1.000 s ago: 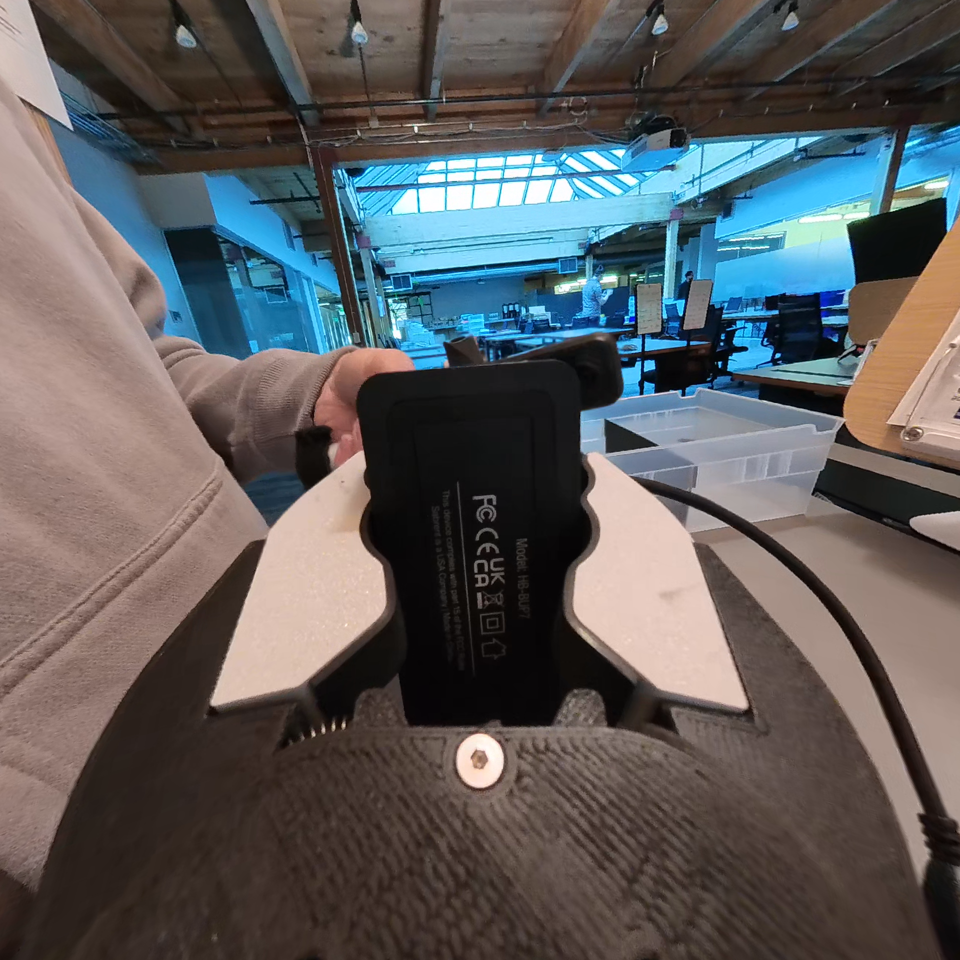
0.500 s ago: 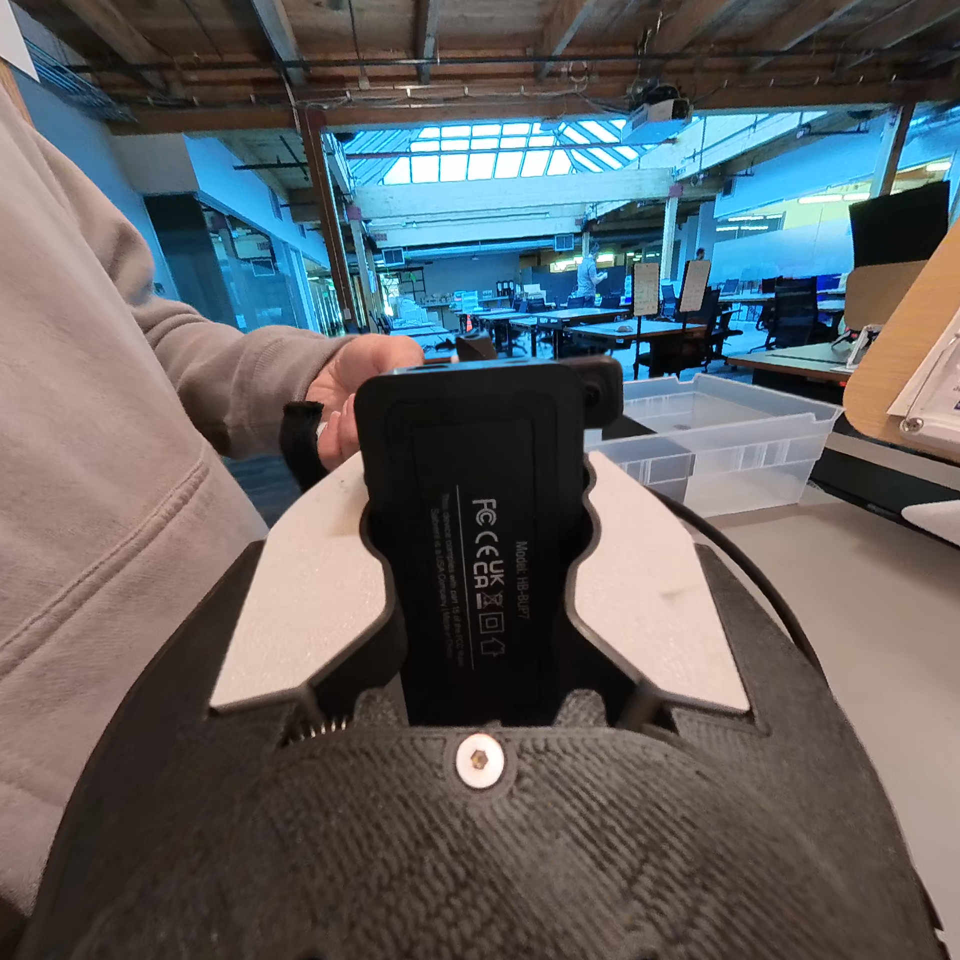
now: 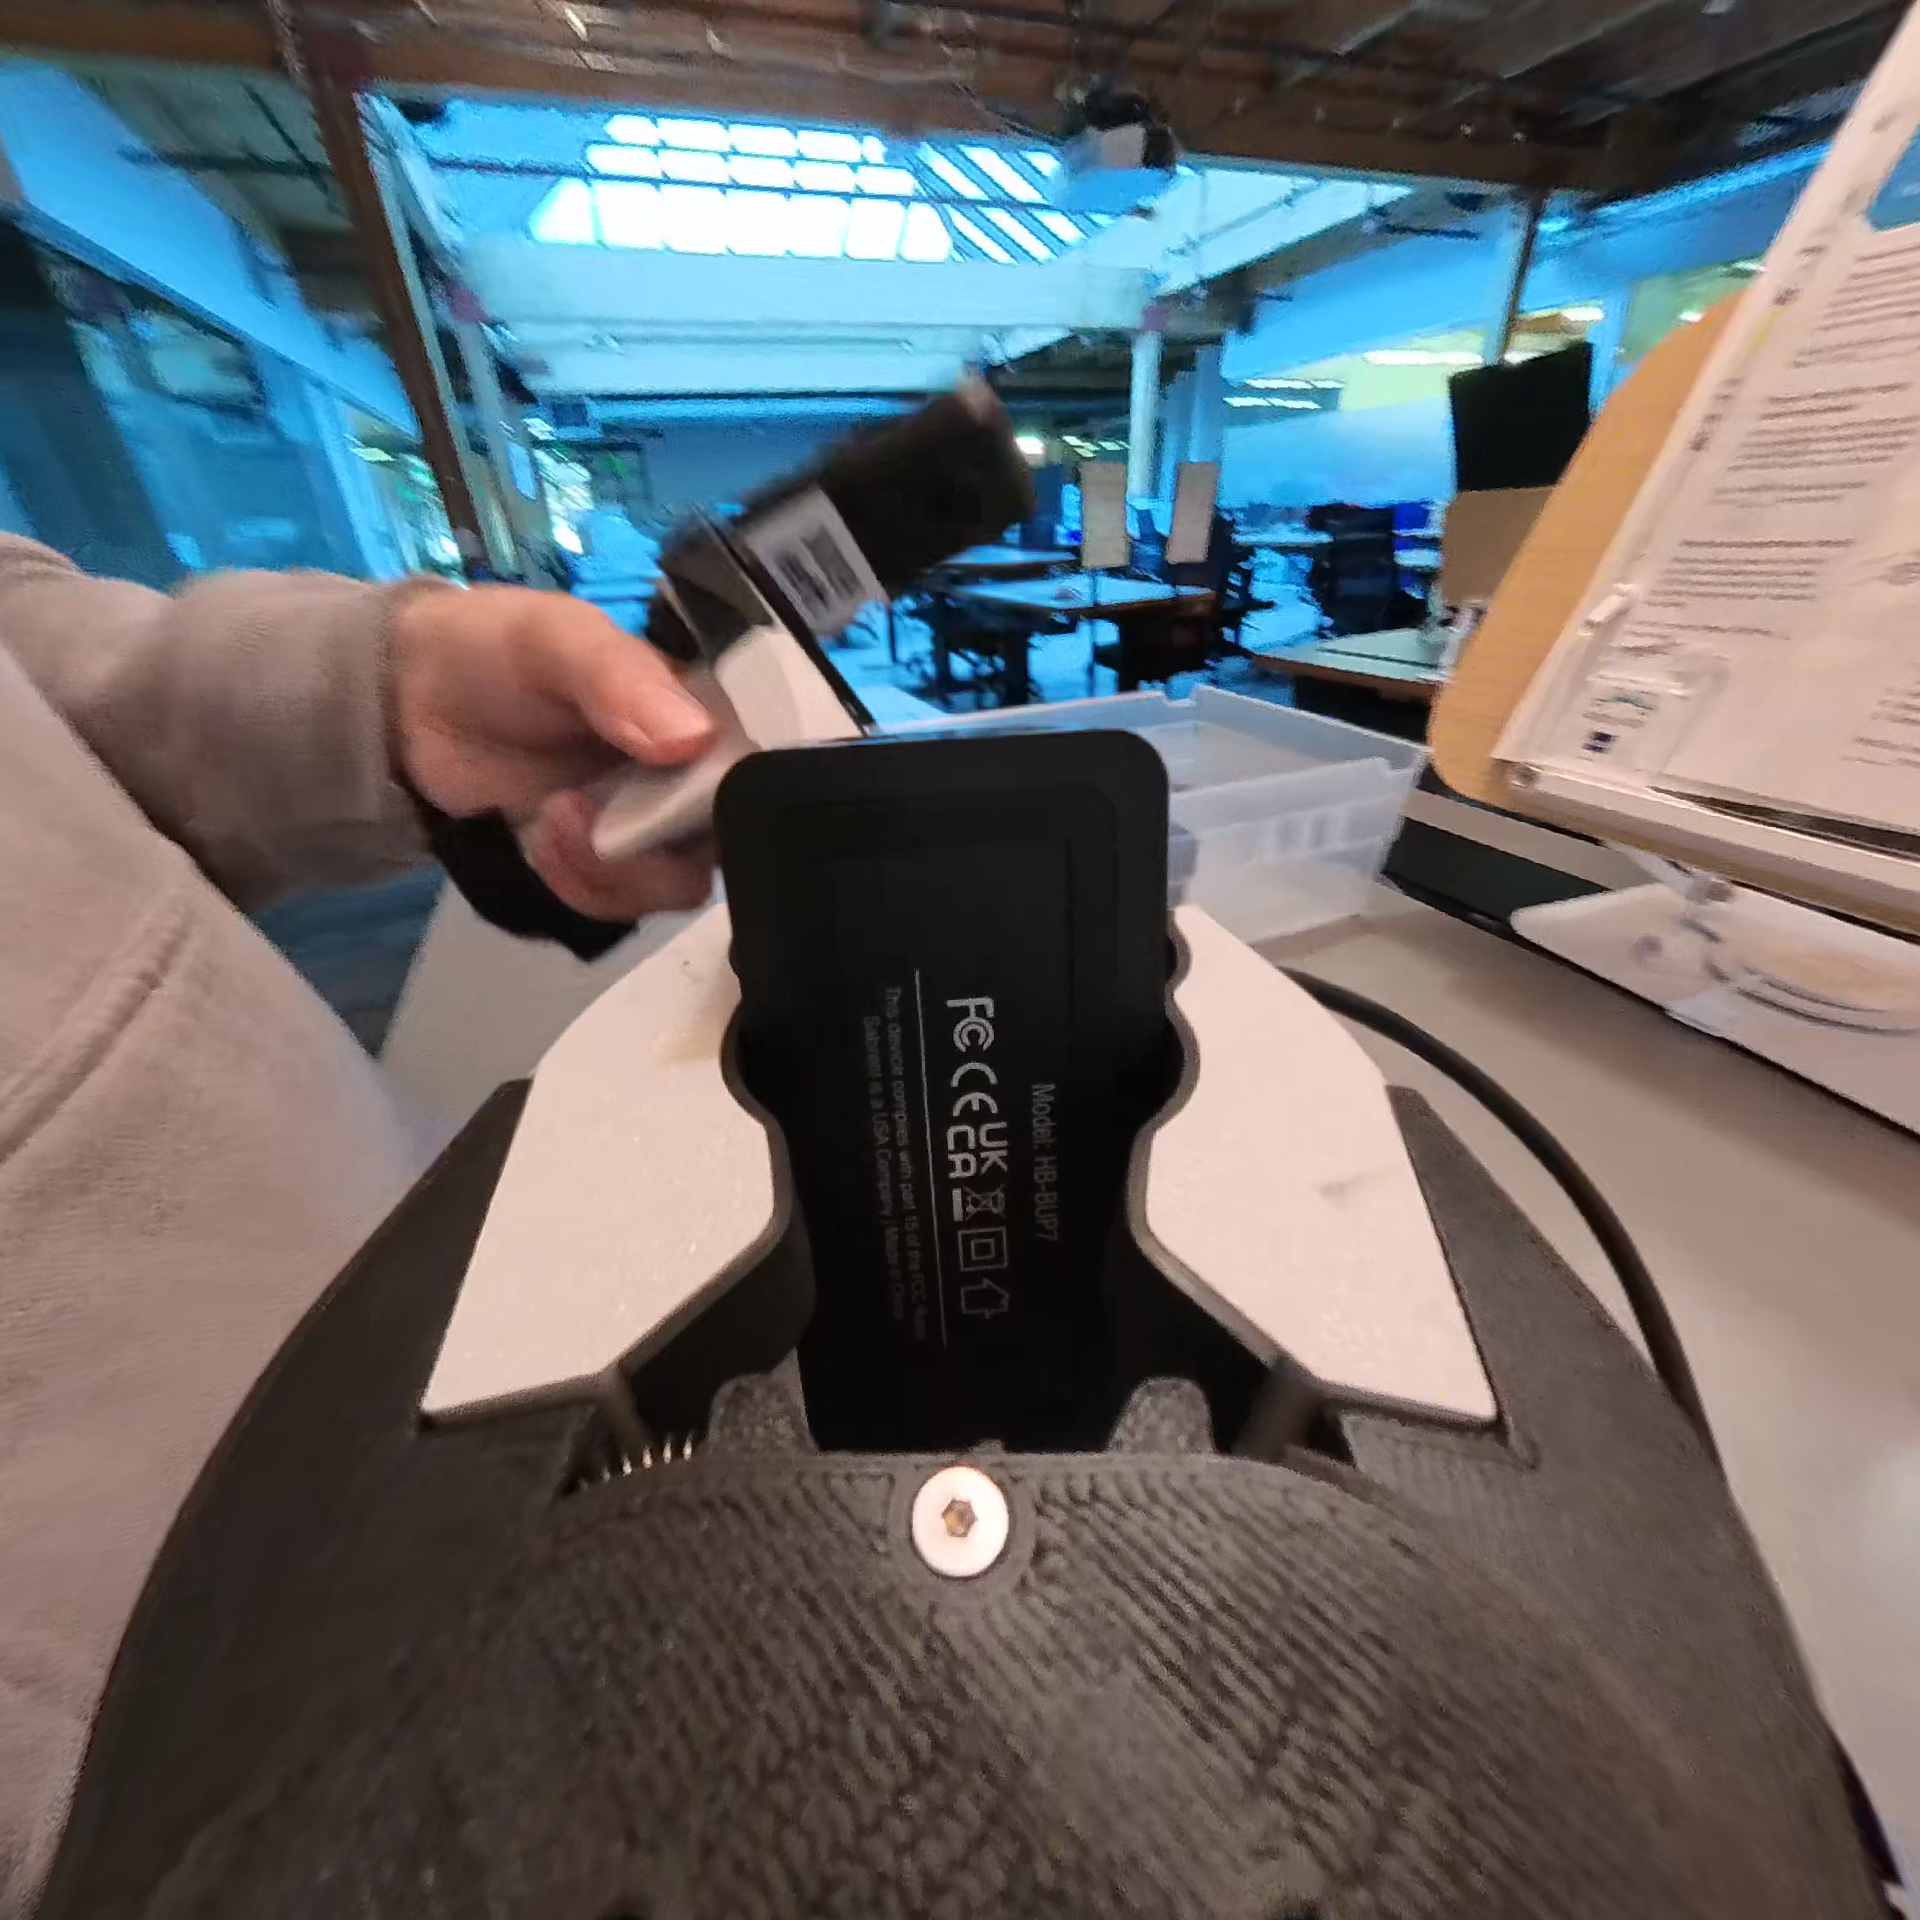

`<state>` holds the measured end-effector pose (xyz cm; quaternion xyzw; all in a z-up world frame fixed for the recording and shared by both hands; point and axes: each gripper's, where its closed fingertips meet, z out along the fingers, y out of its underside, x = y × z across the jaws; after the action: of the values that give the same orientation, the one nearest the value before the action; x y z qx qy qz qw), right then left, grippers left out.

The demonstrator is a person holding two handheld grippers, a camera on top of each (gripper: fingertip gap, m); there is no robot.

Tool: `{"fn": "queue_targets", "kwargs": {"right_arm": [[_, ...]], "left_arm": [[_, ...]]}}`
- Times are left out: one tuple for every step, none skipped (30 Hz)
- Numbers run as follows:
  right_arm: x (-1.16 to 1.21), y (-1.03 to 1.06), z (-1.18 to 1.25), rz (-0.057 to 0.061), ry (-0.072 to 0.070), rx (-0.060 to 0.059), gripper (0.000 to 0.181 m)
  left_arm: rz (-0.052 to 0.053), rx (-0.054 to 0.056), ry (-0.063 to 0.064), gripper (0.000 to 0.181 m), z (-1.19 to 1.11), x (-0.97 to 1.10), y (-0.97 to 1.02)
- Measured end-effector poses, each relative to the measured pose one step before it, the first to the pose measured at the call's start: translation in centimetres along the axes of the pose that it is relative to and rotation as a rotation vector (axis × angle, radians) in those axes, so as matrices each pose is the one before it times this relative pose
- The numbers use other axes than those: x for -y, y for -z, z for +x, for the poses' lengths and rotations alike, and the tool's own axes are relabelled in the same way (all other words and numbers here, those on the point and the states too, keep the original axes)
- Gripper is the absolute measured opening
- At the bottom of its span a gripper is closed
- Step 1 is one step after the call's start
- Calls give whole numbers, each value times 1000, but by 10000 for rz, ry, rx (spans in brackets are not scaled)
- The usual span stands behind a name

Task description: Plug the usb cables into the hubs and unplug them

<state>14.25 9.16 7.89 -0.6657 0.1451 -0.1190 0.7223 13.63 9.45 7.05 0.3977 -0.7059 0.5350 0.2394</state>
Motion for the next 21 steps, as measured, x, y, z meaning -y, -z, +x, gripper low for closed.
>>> {"fn": "queue_targets", "kwargs": {"right_arm": [[-197, 116, 342, -233, 201, -264, 70], [-228, -13, 424, -262, 240, -383, 70], [-293, -157, 312, -304, 292, -331, 69], [-297, -286, -98, -281, 264, -48, 71], [-216, -364, 23, -236, 193, -159, 71], [30, -357, 35, -71, 188, -198, 71], [179, -316, -353, 35, 120, 125, 72], [210, -267, 20, 15, 72, -147, 71], [257, -177, 172, 62, 189, -267, 71], [175, -139, -150, 36, 95, 33, 71], [-110, -115, 205, -118, 14, -169, 71], [-126, -22, 356, -50, 235, -311, 71], [-88, -12, 86, 13, 178, -84, 71], [-118, -48, -44, -10, -41, 82, 72], [73, -35, 66, 57, 25, -72, 71], [179, -42, 121, 93, 85, -160, 71], [114, -100, -80, 71, -54, 36, 73], [2, -139, -59, 7, -166, 51, 75], [-75, -103, 28, -44, -71, -49, 75], [-163, -91, -53, -80, 35, -16, 75], [-88, -146, -75, -30, -6, -13, 75]], "left_arm": [[227, 720, -870, 45, 392, 749, 388], [156, 479, -654, 57, 737, 736, 208], [2, 277, -538, 64, 880, 526, -22], [-180, 135, -462, 64, 815, 160, -248], [-306, 102, -263, 63, 533, -167, -448], [-326, 93, -75, 63, 256, -342, -535], [-277, 120, -26, 61, 43, -418, -516], [-169, 162, -84, 55, -75, -345, -438], [21, 275, -186, 46, -207, -107, -298], [157, 340, -306, 42, -217, 94, -147], [136, 407, -381, 39, -268, 112, -63], [41, 342, -453, 36, -174, 15, -62], [-53, 247, -337, 35, -91, -79, -71], [-2, 165, -144, 34, -85, 3, -43], [91, 148, -116, 33, -140, 139, 29], [95, 185, -123, 30, -246, 200, 137], [57, 163, -48, 29, -297, 194, 169], [50, 144, 7, 27, -357, 186, 162], [83, 117, 13, 27, -347, 199, 153], [58, 70, 42, 27, -280, 135, 129], [13, 52, 17, 27, -197, 17, 41]]}}
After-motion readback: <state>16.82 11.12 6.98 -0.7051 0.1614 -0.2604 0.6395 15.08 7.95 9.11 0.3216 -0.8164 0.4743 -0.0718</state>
